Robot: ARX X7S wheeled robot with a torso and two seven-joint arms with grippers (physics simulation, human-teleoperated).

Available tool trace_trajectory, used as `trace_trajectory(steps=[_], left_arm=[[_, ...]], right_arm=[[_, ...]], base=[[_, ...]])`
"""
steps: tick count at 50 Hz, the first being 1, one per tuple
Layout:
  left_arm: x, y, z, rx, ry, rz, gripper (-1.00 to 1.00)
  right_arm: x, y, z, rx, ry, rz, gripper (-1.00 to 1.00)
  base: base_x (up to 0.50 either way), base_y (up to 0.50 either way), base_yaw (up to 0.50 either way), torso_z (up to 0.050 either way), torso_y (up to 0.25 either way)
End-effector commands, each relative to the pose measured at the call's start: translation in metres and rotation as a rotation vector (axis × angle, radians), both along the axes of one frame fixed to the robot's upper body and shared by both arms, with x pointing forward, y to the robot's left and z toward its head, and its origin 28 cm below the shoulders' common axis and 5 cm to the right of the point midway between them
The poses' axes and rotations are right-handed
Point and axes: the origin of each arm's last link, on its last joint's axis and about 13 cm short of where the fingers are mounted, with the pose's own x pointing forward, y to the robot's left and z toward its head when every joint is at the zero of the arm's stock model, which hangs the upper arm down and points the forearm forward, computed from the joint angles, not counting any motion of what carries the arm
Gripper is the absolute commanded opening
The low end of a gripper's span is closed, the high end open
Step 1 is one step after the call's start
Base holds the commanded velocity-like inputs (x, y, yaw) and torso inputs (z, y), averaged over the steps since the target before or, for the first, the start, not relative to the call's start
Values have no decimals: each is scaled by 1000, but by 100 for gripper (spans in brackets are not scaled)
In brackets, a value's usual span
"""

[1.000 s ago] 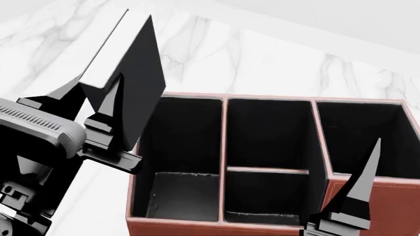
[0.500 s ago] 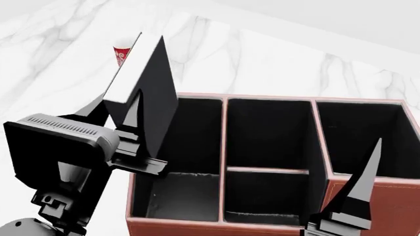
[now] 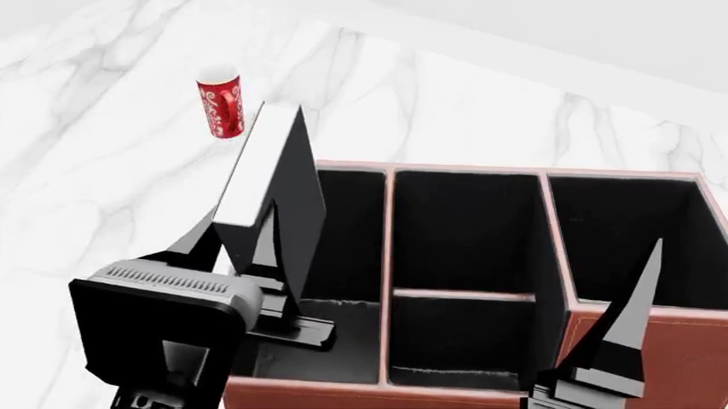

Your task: Pick up the book and place it in the left compartment of the caddy.

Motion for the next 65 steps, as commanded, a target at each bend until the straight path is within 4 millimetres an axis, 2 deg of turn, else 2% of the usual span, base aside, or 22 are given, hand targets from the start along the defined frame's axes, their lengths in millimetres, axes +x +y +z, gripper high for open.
trace_trajectory(steps=[1,11,23,37,65], left_arm=[[10,-9,-13,-17,-27,20,-100],[25,-13,-39,24,3,56,-100],[40,-13,-55,55,29,86,-100],[54,-13,-69,82,61,105,-100],[67,-12,-90,101,109,133,-100]], right_arm=[[1,-2,0,-9,-13,-4,100],[0,-2,1,-9,-12,-4,100],[1,-2,0,-8,-11,-4,100],[1,-3,1,-6,-14,-7,100],[1,-2,0,-9,-11,-4,100]], base=[[0,0,0,0,10],[0,0,0,1,1],[0,0,0,0,2],[1,0,0,0,1],[0,0,0,0,1]])
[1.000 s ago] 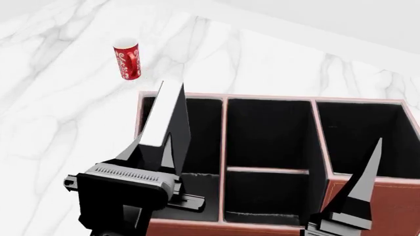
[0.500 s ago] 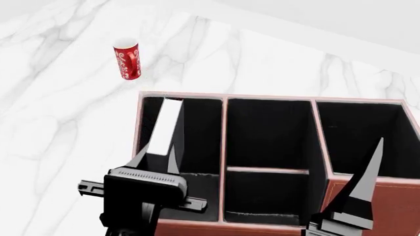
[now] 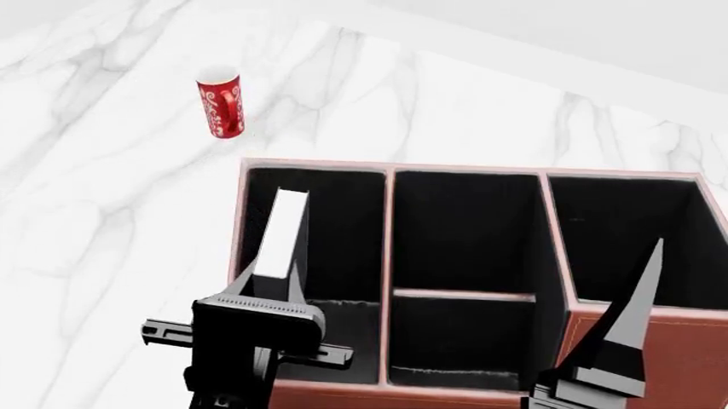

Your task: Pick up the book and place it in the left compartment of the caddy.

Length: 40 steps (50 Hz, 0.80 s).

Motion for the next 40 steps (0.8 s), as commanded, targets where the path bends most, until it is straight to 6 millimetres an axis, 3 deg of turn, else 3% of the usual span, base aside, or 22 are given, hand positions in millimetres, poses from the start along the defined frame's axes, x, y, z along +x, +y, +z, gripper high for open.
trace_trajectory(steps=[1,40], left_arm=[[11,-4,5,-44,-48,1,-100],[22,-2,-22,-12,-13,7,-100]], right_arm=[[1,-2,0,-11,-12,-3,100],[0,-2,1,-10,-15,-1,100]], base=[[0,0,0,0,0],[0,0,0,0,2]])
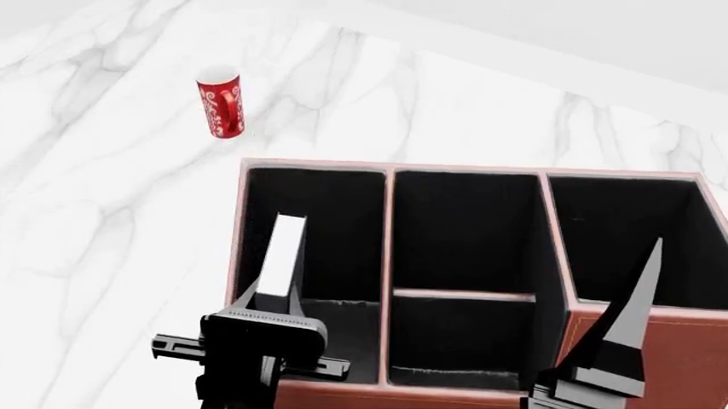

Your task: Pick up the book and place it in the left compartment of the caddy.

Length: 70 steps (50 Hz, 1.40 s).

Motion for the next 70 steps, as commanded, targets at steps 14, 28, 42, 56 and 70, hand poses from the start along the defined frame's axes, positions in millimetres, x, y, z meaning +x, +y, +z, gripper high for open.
trace_trajectory(steps=[14,28,42,56,70], left_arm=[[10,-4,11,-41,-53,-17,-100],[10,-4,10,-48,-30,-41,100],[10,-4,10,-58,-24,-39,100],[11,-3,18,-74,-45,-40,100],[-11,3,65,-114,-180,-71,100]], right_arm=[[1,-2,0,-10,-12,-3,100],[1,-2,1,-10,-13,-2,100],[1,-1,0,-11,-13,-2,100],[1,-1,1,-12,-15,-1,100],[1,-1,1,-12,-16,-1,100]], base=[[0,0,0,1,1],[0,0,0,0,1],[0,0,0,0,0],[0,0,0,0,0],[0,0,0,0,0]])
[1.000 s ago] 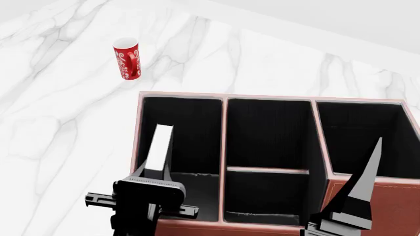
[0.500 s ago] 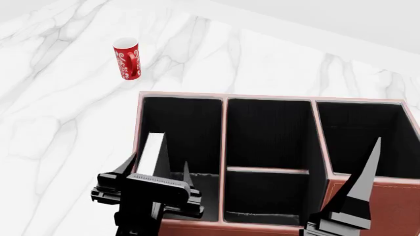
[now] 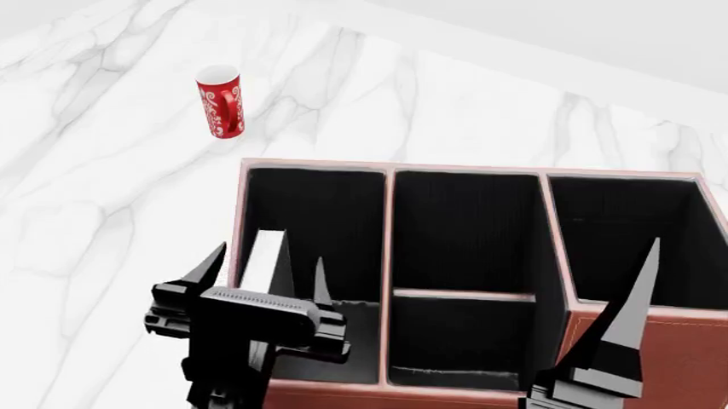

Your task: Pick up the book and place it in the left compartment of the caddy.

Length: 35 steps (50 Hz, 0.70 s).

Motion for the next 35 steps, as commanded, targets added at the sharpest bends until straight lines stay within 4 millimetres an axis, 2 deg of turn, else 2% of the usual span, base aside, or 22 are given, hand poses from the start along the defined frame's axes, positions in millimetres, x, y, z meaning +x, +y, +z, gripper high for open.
trace_trajectory(steps=[1,10,13,18,25,35], left_arm=[[-10,0,39,-88,-107,-12,100],[-15,9,59,-118,-140,-23,100],[-14,12,61,-114,-161,-78,100],[-11,19,59,-51,-160,-62,100],[-1,38,59,-54,-132,32,100],[11,79,60,-91,-115,239,100]], right_arm=[[1,-2,1,-10,-15,-5,100],[0,-2,1,-11,-15,-4,100],[0,-2,1,-11,-14,-3,100],[1,-1,0,-12,-13,-2,100],[1,-2,0,-15,-9,-9,100],[1,-4,-1,-25,0,-31,100]], base=[[0,0,0,0,0],[0,0,0,0,0],[0,0,0,0,0],[0,0,0,0,0],[0,0,0,0,0],[0,0,0,0,0]])
